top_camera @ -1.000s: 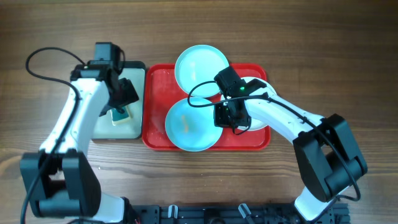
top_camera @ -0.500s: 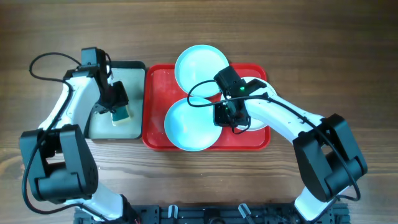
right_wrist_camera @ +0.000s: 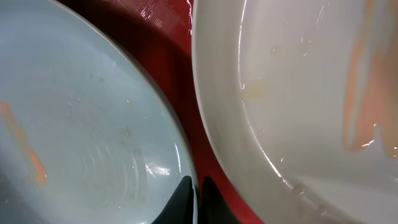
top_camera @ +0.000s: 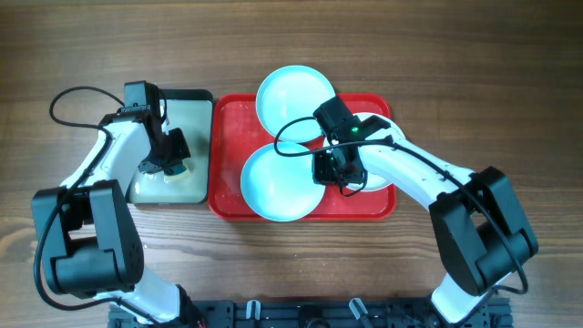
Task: Clean dirty plates on tray and stack at the side
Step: 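Grasp the green sponge with the left gripper and lift it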
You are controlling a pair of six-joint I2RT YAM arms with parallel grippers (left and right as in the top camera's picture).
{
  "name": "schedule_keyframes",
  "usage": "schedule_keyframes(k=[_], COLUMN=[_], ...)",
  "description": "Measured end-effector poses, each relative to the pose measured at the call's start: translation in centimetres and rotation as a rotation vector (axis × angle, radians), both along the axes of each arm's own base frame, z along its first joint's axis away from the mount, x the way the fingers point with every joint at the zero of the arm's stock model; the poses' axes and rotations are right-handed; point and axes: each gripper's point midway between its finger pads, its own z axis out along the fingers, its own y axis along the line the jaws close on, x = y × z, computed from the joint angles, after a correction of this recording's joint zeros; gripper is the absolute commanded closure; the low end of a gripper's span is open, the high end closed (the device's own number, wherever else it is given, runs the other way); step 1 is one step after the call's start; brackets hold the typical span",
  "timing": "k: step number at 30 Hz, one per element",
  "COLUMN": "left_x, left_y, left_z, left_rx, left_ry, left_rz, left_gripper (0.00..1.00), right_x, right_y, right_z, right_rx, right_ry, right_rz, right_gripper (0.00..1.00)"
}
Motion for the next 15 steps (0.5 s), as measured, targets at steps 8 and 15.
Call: schedule_keyframes(k=[8,15], left_x=[0.01,0.05], left_y=[0.26,0.39], left_z=[0.01,-0.48], left_rx=[0.014,0.022], left_ry=[0.000,0.008], left_rz=[0.007,0.003], left_gripper=[0.91,0.96], right_x=[0.00,0.00], right_y=[-0.01,-0.01], right_z=[0.00,0.00], right_rx=[0.000,0.000], right_ry=[0.000,0.000], right_rz=[0.000,0.000], right_gripper=[0.92,0.92])
